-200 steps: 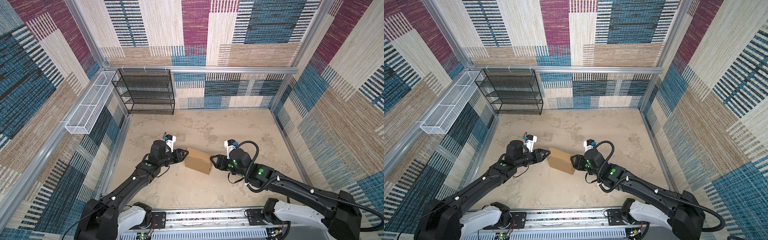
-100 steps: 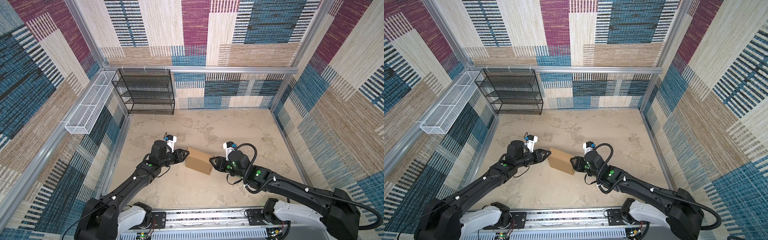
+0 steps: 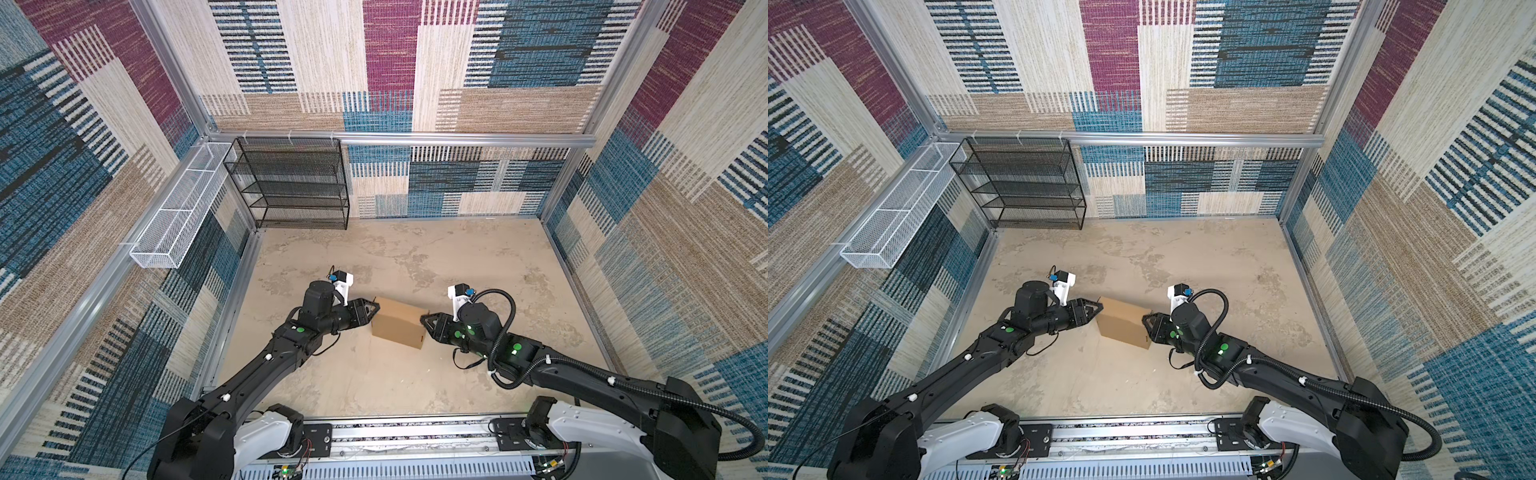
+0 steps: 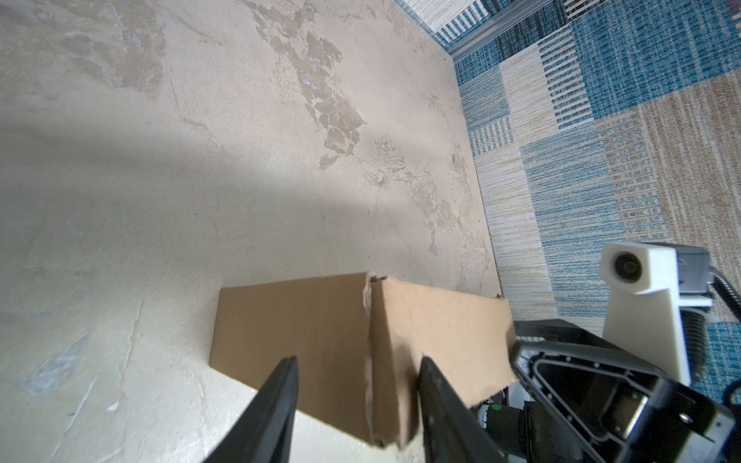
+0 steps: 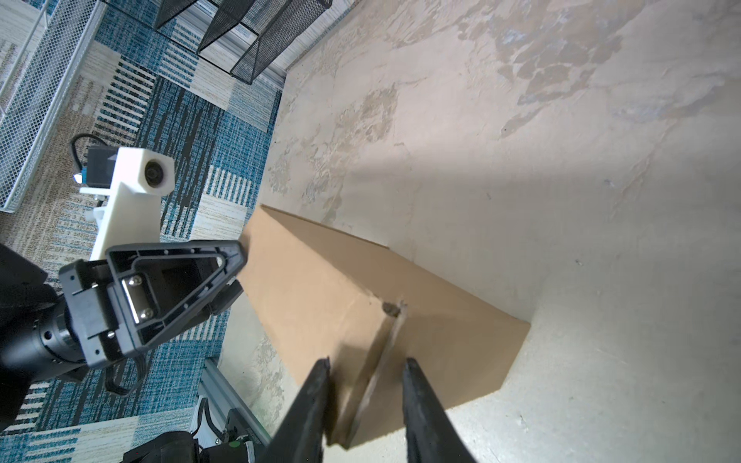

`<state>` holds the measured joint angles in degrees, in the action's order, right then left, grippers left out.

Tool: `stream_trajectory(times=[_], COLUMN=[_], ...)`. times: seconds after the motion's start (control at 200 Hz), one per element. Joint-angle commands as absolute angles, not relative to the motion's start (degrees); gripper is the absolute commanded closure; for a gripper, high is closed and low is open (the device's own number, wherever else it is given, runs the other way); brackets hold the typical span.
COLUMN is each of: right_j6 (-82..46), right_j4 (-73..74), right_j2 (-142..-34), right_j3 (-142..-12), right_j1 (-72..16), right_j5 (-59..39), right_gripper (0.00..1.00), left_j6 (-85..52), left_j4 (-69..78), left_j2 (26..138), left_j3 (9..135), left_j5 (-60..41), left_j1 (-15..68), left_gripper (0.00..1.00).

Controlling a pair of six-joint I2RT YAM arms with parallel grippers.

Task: Fold the paper box

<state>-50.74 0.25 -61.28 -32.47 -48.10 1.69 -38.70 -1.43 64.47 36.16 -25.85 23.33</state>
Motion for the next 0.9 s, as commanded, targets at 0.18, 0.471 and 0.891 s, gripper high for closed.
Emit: stream_trajectory(times=[0.18, 0.471, 0.891], right_j6=[-48.6, -48.3, -47.5], right_j4=[-4.0, -4.1, -4.1], right_j2=[-62.4, -62.3, -63.2], right_j3=[-33.7, -33.9, -33.9], right_j1=[-47.7, -47.7, -47.7], right_j5=[2.0, 1.6, 1.2], right_gripper=[0.68, 0.68, 0.69], left_j6=[-34.3, -31.4, -33.6], left_j4=[-9.1, -13.0, -7.7], left_j2=[64.1, 65.0, 67.6], left_j3=[40.3, 43.0, 38.1], left_j5=[-25.8, -28.8, -28.7], left_j1=[22.8, 22.3, 21.9], left_gripper=[0.45, 0.53, 0.69])
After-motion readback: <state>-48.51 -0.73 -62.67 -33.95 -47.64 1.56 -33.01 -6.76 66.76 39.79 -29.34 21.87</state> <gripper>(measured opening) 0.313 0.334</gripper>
